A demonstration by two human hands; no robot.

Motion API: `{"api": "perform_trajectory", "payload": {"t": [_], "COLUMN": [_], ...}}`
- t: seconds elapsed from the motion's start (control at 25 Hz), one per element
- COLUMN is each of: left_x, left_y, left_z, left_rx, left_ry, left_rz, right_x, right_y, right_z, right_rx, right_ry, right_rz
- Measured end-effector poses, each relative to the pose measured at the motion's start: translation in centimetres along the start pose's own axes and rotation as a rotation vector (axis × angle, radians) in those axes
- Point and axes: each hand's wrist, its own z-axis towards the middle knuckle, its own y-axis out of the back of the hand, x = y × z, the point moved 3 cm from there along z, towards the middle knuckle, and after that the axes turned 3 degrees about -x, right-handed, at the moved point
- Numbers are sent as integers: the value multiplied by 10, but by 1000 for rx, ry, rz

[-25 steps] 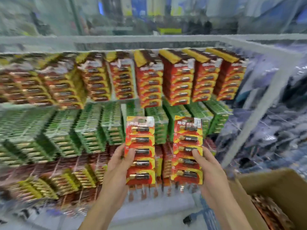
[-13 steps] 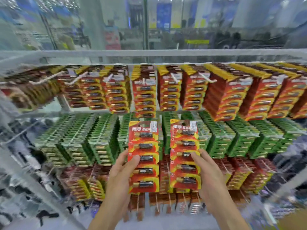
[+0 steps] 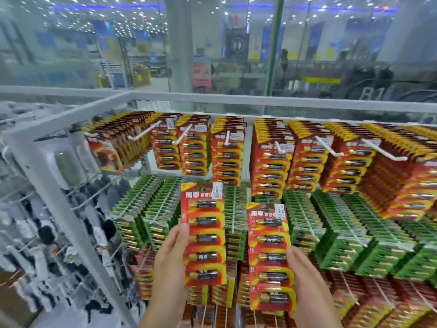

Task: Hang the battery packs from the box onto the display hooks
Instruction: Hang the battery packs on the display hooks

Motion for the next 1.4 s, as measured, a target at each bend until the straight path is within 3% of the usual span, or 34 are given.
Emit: {"api": "perform_trajectory", "payload": {"t": [0.24,0.36,1.12,1.4], "left_x": [-58,-72,-73,-78], "left_y": [-18,-19,-5,-26], "left_z": [29,43,99,148], "left_rx": [-70,-107,-53,-25], "left_ry": [-263,-314,-243,-257], "left_rz": [16,24,121,178], "right_x": [17,17,35,76], "right_y": [-7,-12,-26,-7], "right_z": [24,30,26,16], "right_rx": [93,134,65,-19], "right_ry": [-20,-43,90,281], "right_rz": [-15,-41,49,-36]}}
